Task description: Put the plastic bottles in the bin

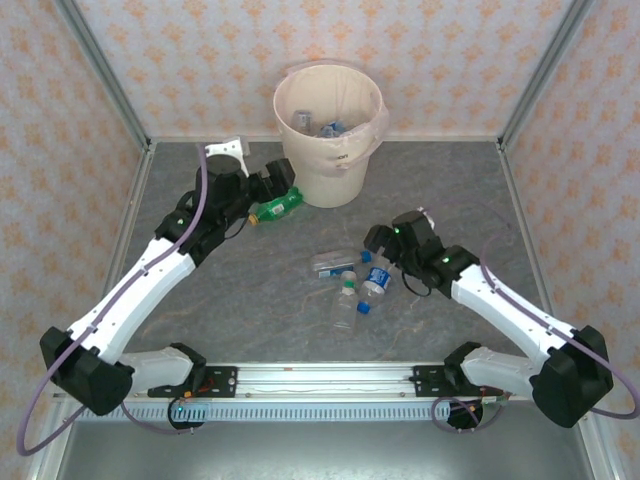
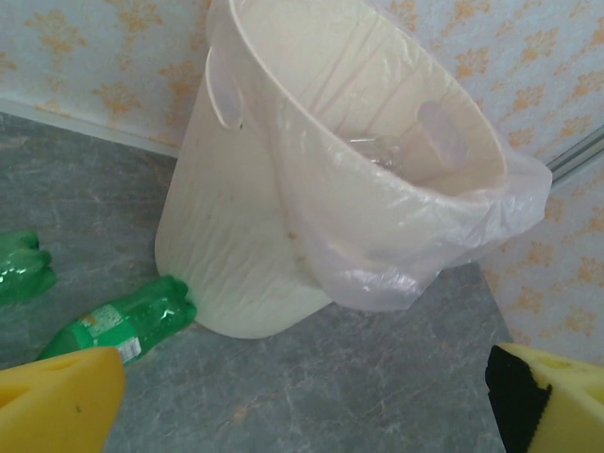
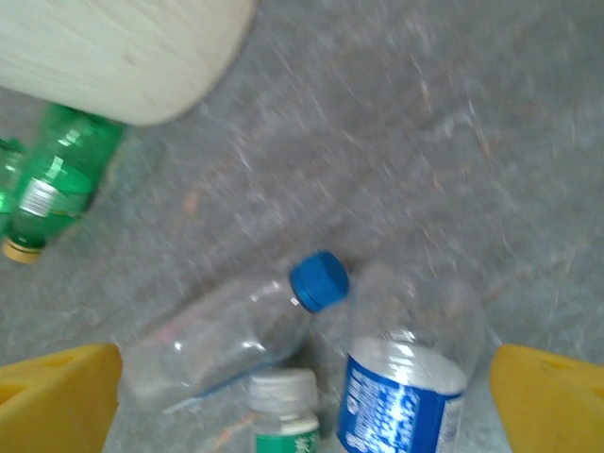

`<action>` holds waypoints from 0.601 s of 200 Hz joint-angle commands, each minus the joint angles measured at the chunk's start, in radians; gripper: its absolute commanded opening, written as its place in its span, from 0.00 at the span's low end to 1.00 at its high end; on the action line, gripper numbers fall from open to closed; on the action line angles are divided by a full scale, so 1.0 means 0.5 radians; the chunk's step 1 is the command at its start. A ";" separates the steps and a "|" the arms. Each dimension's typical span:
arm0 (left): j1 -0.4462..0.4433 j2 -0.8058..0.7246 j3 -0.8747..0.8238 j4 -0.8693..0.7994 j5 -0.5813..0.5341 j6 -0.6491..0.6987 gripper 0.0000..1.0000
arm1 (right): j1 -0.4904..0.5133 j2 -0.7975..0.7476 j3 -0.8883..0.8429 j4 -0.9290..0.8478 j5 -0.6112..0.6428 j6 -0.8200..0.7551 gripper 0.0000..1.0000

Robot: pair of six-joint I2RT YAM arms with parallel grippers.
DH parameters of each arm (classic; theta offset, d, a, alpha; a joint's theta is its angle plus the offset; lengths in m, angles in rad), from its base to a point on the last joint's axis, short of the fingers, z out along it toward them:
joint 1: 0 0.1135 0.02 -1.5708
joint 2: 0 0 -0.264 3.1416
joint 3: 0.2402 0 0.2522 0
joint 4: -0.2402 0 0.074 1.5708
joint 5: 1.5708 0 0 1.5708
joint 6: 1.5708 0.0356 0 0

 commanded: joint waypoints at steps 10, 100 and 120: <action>-0.001 -0.130 -0.120 0.079 0.043 0.037 0.99 | 0.015 -0.015 -0.192 0.156 -0.138 0.268 0.88; 0.000 -0.170 -0.147 0.003 0.043 0.057 0.99 | 0.063 0.049 -0.490 0.455 -0.249 0.439 0.72; -0.001 -0.150 -0.129 0.006 0.043 0.052 0.99 | 0.064 0.089 -0.524 0.508 -0.261 0.441 0.71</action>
